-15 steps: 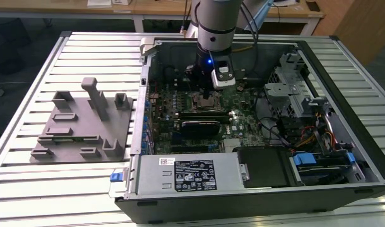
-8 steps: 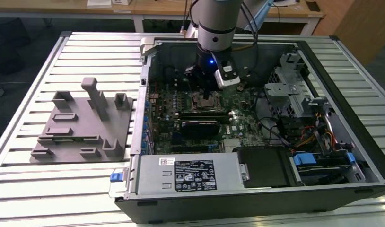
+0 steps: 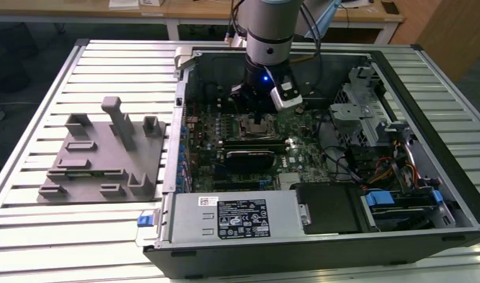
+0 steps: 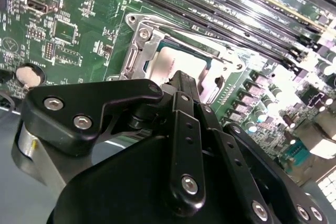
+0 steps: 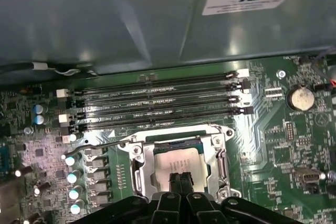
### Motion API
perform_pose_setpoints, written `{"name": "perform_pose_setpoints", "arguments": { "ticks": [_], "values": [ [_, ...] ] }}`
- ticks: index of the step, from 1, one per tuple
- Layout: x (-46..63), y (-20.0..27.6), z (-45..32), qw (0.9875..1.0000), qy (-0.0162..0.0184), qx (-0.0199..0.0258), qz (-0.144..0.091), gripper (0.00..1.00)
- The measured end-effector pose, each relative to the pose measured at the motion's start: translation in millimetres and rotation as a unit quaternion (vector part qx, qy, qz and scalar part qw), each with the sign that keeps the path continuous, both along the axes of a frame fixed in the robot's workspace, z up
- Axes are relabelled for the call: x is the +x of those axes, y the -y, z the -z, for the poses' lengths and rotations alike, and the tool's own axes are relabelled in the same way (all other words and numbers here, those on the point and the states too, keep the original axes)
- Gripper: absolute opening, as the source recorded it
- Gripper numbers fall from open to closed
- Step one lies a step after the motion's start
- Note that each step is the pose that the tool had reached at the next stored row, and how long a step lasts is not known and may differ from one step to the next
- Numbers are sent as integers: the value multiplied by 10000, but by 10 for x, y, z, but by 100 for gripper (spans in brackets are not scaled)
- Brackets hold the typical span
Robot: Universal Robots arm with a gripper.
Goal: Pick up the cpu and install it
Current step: 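Close the cpu cover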
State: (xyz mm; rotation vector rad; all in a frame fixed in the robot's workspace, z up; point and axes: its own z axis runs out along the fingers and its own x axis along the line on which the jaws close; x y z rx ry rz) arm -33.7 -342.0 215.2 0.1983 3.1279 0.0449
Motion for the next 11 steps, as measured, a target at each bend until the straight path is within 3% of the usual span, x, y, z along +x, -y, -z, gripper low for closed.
{"name": "perform_pose_setpoints", "arguments": {
  "ticks": [2, 11],
  "values": [
    [-1, 1, 5, 10000, 17, 8, -68, 11],
    [-42, 7, 17, 9999, 36, 8, -129, 11]
  ]
}}
